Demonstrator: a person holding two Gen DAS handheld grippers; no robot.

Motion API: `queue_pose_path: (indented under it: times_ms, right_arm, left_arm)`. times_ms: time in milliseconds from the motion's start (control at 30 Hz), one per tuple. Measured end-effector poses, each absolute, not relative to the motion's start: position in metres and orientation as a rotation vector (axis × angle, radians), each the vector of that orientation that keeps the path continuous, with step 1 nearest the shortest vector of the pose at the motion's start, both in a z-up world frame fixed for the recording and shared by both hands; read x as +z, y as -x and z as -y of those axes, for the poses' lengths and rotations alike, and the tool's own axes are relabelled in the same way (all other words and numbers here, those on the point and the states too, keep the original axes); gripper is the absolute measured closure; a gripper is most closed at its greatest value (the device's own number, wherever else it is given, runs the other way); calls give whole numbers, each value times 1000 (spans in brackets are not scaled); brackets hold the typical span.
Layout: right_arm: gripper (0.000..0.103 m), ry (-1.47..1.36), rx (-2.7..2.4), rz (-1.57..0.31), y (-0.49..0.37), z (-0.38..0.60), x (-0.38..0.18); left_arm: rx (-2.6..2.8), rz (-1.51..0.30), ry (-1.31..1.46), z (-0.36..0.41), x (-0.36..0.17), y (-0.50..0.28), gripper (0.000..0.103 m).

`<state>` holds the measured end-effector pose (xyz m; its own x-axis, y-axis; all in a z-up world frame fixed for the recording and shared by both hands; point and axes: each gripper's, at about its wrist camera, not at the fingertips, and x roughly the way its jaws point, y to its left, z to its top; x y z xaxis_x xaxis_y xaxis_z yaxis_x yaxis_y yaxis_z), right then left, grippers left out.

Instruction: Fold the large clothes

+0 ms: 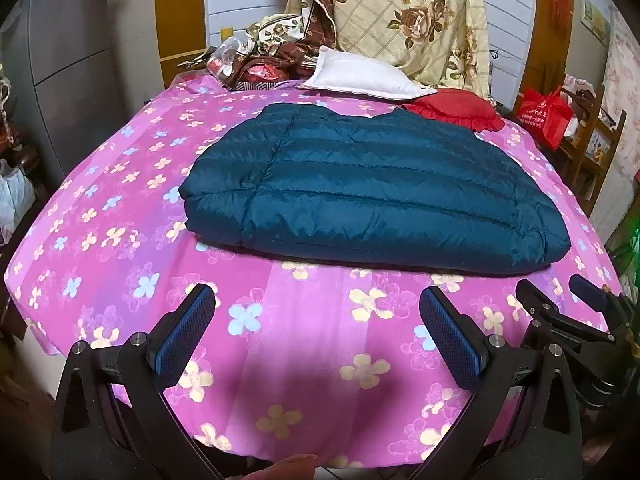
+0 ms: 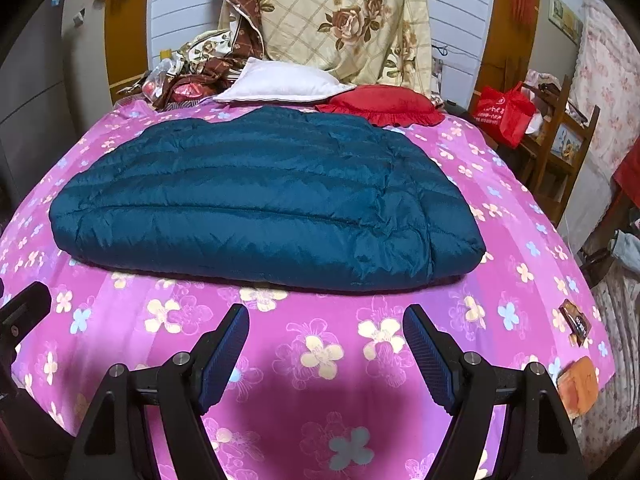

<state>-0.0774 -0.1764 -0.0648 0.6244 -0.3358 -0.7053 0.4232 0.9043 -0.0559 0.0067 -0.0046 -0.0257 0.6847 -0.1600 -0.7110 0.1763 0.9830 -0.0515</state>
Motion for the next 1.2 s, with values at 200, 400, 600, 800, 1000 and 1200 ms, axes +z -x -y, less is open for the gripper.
queue_pose_path:
  times_ms: [200,400,600,800,1000,1200]
  right_arm:
    - [26,-121,-447,-775,79,179,-64]
    - [26,-119,-439,-783,80,179,-65]
    - [26,-111,-433,-782,78,176,-66]
    - [26,-104,-422,-790,76,173,-70]
    - [26,-112,-415,-799,75,172,-73]
    - [26,-119,-415,-804,76,173,-75]
  left_arm:
    - [-193,-801,-25,6,-28,-7,1]
    - [-197,-811,-34,8,-31,-8,1]
    - [-206,-824,-24,8,-33,-9,1]
    - [-203,-832,-26,9,-37,-10,1]
    - [-200,-836,-26,10,-37,-10,1]
    - [-211,-851,-21,10,-42,-11,1]
